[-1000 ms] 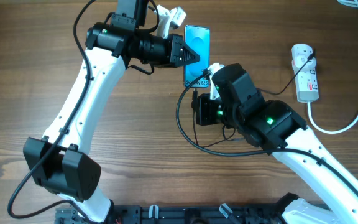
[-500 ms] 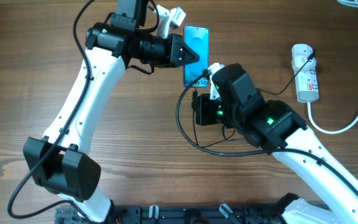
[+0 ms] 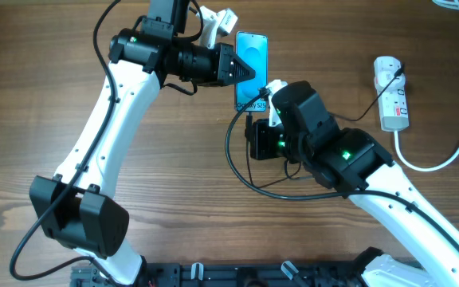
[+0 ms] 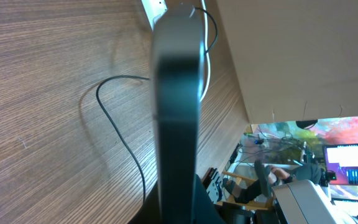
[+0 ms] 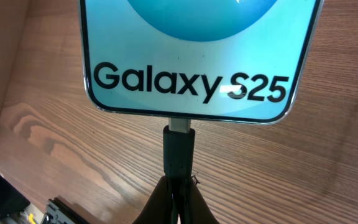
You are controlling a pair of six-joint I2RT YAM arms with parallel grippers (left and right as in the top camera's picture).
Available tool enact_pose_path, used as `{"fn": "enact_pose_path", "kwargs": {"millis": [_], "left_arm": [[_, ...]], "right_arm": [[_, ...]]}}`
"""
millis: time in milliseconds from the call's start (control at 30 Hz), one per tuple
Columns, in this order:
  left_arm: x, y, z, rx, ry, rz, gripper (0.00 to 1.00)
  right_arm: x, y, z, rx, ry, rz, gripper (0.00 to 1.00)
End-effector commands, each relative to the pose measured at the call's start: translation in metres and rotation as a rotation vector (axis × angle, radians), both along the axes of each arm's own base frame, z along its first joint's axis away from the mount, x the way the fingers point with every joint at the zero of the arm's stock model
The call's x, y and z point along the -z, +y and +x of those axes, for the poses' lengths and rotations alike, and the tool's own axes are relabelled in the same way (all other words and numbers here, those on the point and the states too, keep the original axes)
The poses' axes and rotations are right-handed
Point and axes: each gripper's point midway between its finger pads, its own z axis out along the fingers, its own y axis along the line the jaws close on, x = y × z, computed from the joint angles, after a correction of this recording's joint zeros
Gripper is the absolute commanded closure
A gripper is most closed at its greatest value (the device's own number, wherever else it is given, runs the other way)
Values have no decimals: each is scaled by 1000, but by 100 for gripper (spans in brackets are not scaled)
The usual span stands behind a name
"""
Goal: Plug charger to phone and switch on socket
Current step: 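Push the USB-C plug into the phone's bottom port with the right gripper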
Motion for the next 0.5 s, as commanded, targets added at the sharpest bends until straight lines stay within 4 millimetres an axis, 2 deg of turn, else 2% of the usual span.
{"fn": "enact_pose_path", "kwargs": {"millis": [0,467], "left_arm": [[-18,0,-8,31,-41,-41,96],[-23,-3,-13,58,-28,-81,96]], "right_arm": [[-3,-3,10,40,-8,10,95],[-4,-3,11,34,-2,24,95]]}}
